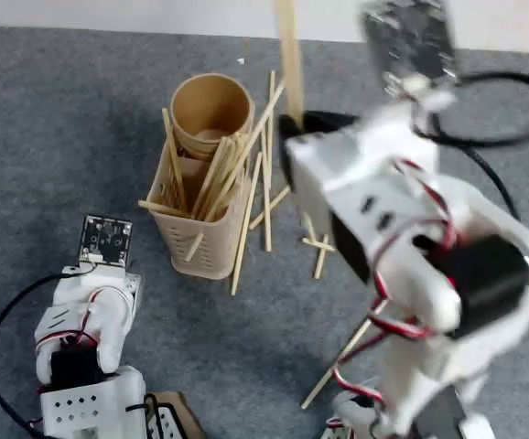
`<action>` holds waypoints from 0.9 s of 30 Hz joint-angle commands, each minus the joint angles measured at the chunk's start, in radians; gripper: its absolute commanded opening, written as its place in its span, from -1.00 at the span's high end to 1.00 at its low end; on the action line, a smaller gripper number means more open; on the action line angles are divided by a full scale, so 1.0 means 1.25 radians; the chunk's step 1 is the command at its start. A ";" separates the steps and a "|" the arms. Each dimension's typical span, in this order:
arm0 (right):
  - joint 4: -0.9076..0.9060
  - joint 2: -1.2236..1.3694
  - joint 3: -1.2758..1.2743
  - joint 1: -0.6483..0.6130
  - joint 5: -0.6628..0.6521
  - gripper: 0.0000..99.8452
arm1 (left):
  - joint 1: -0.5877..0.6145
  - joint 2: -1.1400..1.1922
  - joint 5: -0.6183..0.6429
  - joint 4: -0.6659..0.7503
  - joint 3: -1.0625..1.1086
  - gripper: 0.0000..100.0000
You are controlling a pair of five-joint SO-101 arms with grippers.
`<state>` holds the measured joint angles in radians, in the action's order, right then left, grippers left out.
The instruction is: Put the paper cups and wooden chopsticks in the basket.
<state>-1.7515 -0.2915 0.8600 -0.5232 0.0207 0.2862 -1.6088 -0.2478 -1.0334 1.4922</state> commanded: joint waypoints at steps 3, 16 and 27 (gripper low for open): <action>-0.010 -0.207 -0.370 0.023 -0.063 0.99 | -0.015 0.001 0.006 0.014 -0.003 0.59; 0.494 -0.293 -0.612 -0.028 0.015 0.99 | -0.029 -0.004 0.006 0.017 0.012 0.59; 1.162 -0.456 -1.185 -0.171 0.017 0.99 | -0.041 -0.006 0.006 0.029 0.030 0.59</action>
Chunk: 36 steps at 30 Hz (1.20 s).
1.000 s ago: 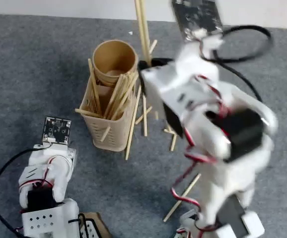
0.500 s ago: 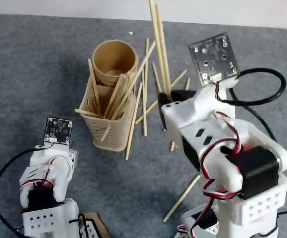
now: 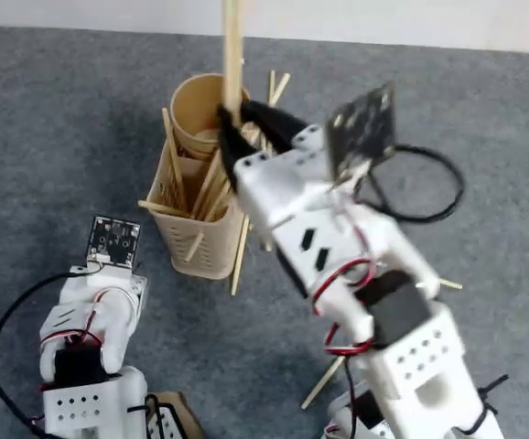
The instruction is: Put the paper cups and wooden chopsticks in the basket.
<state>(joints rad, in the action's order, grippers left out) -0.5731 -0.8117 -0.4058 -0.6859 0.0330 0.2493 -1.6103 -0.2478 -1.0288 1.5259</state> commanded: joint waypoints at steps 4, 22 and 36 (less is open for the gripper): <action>0.355 -0.003 -0.263 -0.045 0.007 0.99 | -0.012 -0.004 0.006 0.065 0.029 0.59; 0.402 0.042 -0.418 -0.025 0.009 0.71 | -0.012 -0.004 0.006 0.069 0.031 0.59; -0.010 -0.211 -0.114 -0.028 0.007 0.66 | -0.012 -0.004 0.006 0.070 0.033 0.59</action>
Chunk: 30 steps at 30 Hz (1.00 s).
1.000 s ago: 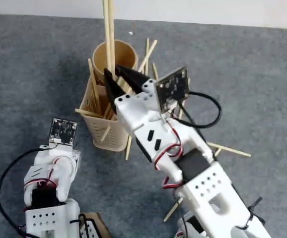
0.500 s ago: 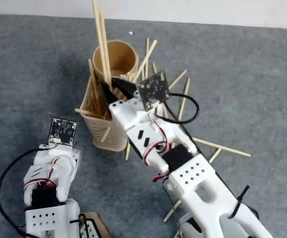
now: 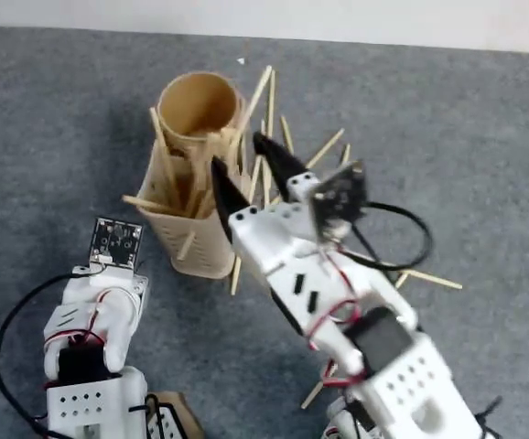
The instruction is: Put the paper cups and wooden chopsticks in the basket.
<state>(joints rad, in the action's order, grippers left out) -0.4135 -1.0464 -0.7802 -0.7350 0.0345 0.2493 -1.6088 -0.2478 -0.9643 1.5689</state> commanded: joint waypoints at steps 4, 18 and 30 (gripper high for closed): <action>-0.463 0.023 0.397 0.089 -0.052 0.66 | -0.009 -0.006 0.006 0.018 -0.004 0.59; -0.641 0.280 0.082 0.403 -0.421 0.66 | -0.006 -0.006 0.006 0.018 -0.009 0.59; -0.357 0.289 -0.179 0.440 -0.519 0.58 | -0.007 -0.006 0.006 0.018 -0.007 0.59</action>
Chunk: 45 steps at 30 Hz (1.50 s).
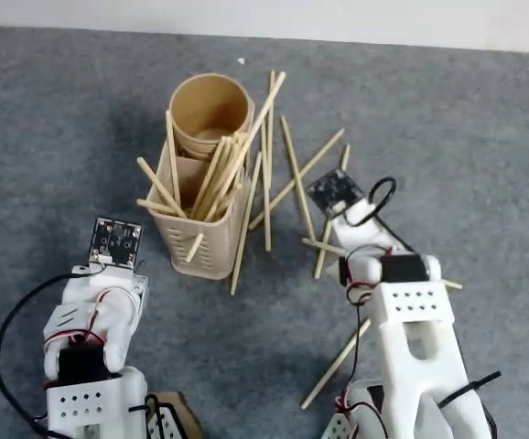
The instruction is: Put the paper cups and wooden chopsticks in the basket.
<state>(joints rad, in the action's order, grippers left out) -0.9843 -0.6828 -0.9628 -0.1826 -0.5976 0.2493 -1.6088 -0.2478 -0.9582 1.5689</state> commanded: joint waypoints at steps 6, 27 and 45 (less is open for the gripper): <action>0.115 -0.002 -0.069 -0.006 -0.128 0.29 | -0.007 -0.006 0.006 0.014 -0.006 0.59; 0.177 0.143 -0.095 -0.014 -0.144 0.29 | -0.007 -0.006 0.006 0.014 -0.006 0.59; 0.208 0.616 0.417 -0.041 -0.361 0.29 | -0.008 -0.006 0.006 0.014 -0.004 0.59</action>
<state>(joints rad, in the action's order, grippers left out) -0.7465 0.0338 -0.5255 -0.2025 -0.9275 0.2493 -1.6088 -0.2478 -0.9582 1.5689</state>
